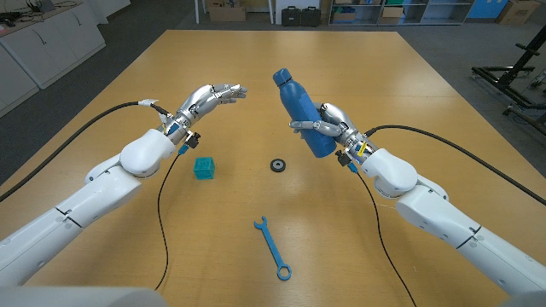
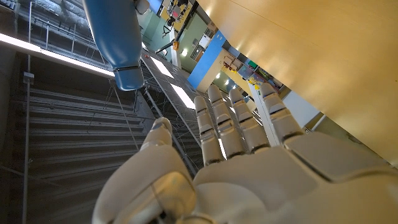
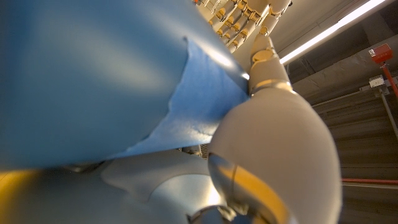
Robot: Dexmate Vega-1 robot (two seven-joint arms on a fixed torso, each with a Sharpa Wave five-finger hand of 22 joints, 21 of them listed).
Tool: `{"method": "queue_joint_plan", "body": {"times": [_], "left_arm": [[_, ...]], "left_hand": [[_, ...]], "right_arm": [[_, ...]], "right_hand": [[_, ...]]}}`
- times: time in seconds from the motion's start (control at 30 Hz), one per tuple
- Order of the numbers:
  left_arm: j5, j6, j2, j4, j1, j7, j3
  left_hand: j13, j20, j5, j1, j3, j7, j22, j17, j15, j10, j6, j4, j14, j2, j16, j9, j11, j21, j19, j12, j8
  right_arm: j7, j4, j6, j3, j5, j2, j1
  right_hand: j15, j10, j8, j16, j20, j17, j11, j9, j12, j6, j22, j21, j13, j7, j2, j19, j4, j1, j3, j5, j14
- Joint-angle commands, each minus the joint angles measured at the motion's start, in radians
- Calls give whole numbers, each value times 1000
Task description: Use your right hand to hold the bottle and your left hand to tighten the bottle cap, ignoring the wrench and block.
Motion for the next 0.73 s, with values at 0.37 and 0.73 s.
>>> {"method": "queue_joint_plan", "body": {"times": [0.37,0.73], "left_arm": [[-8,-75,-148,97,15,100,3],[-18,-93,-172,140,-20,84,20]], "left_hand": [[-3,-45,-5,-35,3,7,2,0,-29,-47,-40,2,-35,3,-13,3,2,-7,-48,-14,-21],[-3,-45,-5,-44,3,6,2,-1,-28,-58,-51,0,-44,2,-14,3,0,-6,-53,-14,-26]], "right_arm": [[9,175,66,7,14,49,51],[-6,180,66,13,13,53,51]], "right_hand": [[-214,243,5,1,-153,6,-229,2,-5,291,-4,10,5,-244,222,-6,101,206,107,-5,144],[-215,243,5,0,-153,7,-228,2,-6,291,-7,12,8,-244,222,-6,101,205,108,-5,144]]}}
